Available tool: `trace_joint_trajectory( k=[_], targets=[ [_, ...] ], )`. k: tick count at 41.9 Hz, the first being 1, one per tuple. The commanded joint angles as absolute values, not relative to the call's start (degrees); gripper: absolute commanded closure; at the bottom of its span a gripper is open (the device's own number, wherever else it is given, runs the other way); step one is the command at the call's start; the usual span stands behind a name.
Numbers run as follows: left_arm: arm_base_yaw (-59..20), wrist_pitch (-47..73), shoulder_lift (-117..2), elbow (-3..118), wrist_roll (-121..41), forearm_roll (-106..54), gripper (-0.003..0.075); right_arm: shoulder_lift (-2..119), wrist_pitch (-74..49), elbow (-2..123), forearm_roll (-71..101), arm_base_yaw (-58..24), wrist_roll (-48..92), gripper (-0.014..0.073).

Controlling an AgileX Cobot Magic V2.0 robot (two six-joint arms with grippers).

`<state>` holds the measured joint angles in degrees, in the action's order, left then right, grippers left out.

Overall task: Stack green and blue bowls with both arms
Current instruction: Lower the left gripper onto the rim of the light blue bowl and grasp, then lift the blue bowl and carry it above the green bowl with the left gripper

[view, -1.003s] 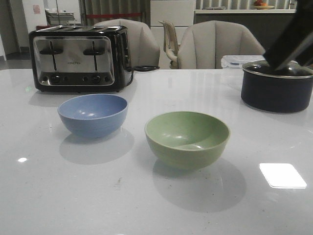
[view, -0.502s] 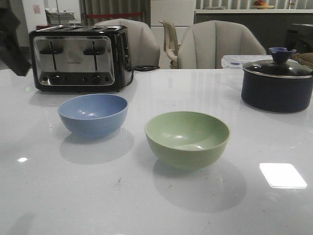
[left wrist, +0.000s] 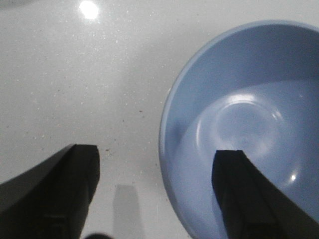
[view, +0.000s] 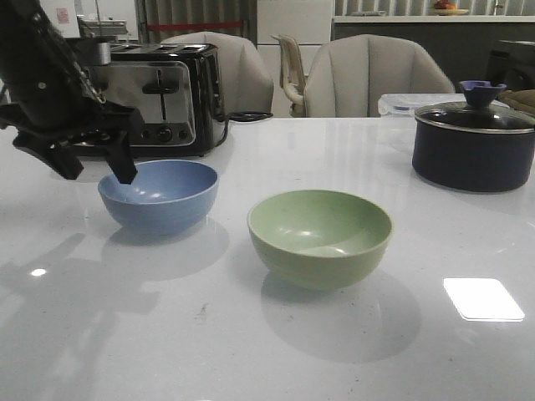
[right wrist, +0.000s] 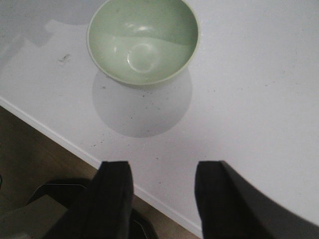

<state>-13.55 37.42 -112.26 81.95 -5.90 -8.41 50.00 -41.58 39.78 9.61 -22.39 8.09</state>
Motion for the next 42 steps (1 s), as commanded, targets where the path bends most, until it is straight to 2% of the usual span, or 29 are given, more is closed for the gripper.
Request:
trace_joint_trajectory(
  k=[1,5,16,20,33,42],
  targets=[
    [-14.00,35.60,-111.65,85.57,-6.06,-9.35,0.0190,49.47,-38.56,41.26,9.61,-22.44,8.70,0.0172],
    [-14.00,35.60,-113.05,86.34,-6.06,-10.22,0.0229,49.47,-38.56,41.26,9.61,-22.44,8.70,0.0172],
    [-14.00,35.23,-113.46,86.34,-6.06,-10.52,0.0531,49.47,-38.56,41.26,9.61,-22.44,8.70,0.0172],
    [-14.00,36.61,-113.46,87.02,-6.06,-10.52,0.0615,49.47,-38.56,41.26,9.61,-22.44,8.70,0.0172],
    [-14.51,43.55,-107.16,90.02,-6.06,-10.62,0.0619,49.47,-38.56,41.26,9.61,-22.44,8.70,0.0172],
    [-19.21,43.69,-100.13,90.02,-6.06,-10.73,0.0619,49.47,-38.56,41.26,9.61,-22.44,8.70,0.0172]
  ],
)
